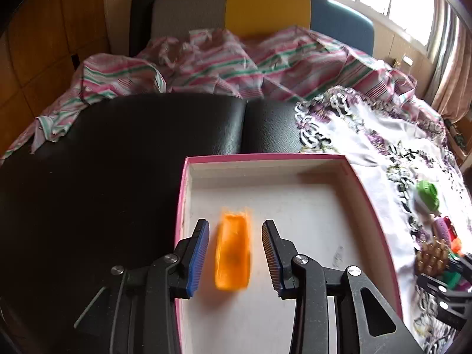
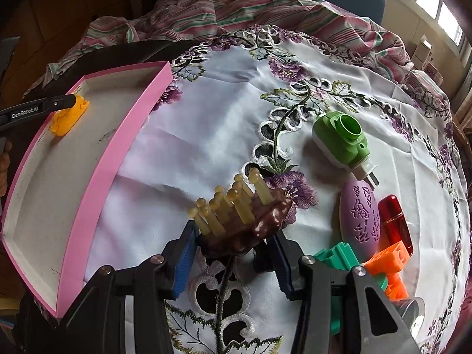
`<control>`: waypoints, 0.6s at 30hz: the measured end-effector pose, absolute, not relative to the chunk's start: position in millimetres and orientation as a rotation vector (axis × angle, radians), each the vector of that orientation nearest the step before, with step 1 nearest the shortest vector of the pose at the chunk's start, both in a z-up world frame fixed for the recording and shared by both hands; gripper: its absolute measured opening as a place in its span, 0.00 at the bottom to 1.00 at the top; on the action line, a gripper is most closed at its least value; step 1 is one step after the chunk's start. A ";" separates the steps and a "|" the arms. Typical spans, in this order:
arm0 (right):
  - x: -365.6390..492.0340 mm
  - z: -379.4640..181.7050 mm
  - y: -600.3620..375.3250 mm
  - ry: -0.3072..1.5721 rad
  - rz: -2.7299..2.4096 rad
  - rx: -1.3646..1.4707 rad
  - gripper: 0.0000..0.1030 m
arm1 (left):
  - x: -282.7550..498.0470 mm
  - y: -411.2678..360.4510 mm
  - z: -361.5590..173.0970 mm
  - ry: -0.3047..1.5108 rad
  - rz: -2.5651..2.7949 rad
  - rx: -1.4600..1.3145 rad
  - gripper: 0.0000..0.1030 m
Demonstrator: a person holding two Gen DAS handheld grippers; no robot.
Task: Organize rigid objects
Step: 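Lower the orange piece into the tray and open the left tool, then carry the brown comb piece into the tray and open the right tool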
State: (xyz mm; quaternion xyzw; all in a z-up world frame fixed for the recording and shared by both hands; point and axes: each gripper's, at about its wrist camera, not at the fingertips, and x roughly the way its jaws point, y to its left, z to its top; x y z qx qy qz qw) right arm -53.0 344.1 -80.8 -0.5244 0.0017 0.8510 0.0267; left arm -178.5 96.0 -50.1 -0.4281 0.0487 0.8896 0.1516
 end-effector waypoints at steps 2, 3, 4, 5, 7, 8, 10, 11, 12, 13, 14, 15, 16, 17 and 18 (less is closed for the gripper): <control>-53.2 -80.9 343.3 0.004 2.628 -1.621 0.46 | -160.7 90.7 -42.9 0.144 2.588 -1.200 0.48; -52.9 -80.9 343.2 0.003 2.628 -1.620 0.46 | -152.0 89.5 -40.2 0.146 2.598 -1.187 0.48; -53.1 -80.9 343.2 0.005 2.628 -1.620 0.46 | -142.7 88.2 -38.2 0.151 2.604 -1.176 0.48; -53.1 -80.9 343.1 0.005 2.627 -1.620 0.46 | -131.1 87.1 -36.5 0.154 2.609 -1.169 0.48; -53.0 -81.0 342.8 0.002 2.626 -1.618 0.46 | -111.8 85.6 -35.1 0.150 2.610 -1.167 0.48; -52.9 -81.0 342.4 -0.001 2.626 -1.617 0.46 | -105.0 84.8 -34.6 0.147 2.608 -1.168 0.48; -52.8 -81.0 342.4 -0.005 2.624 -1.615 0.46 | -89.5 84.9 -34.5 0.132 2.600 -1.178 0.48; -52.6 -81.1 342.4 -0.006 2.624 -1.614 0.46 | -82.1 84.7 -35.0 0.128 2.596 -1.184 0.48; -52.5 -81.2 342.4 -0.009 2.624 -1.613 0.46 | -76.0 84.5 -35.2 0.127 2.595 -1.187 0.48; -52.5 -81.3 342.4 -0.010 2.624 -1.612 0.46 | -70.2 84.0 -35.6 0.126 2.596 -1.189 0.48; -52.5 -81.3 342.1 -0.014 2.624 -1.611 0.46 | -64.4 83.0 -35.6 0.124 2.601 -1.189 0.48; -52.4 -81.3 341.9 -0.018 2.624 -1.609 0.46 | -58.9 81.6 -35.3 0.115 2.608 -1.188 0.48; -52.4 -81.3 341.4 -0.022 2.624 -1.608 0.46 | -54.1 80.8 -35.7 0.107 2.611 -1.189 0.48; -52.3 -81.5 340.9 -0.027 2.623 -1.606 0.46 | -50.1 80.0 -36.3 0.109 2.604 -1.195 0.48; -52.2 -81.5 340.6 -0.032 2.623 -1.604 0.46 | -46.8 79.7 -36.8 0.118 2.604 -1.196 0.48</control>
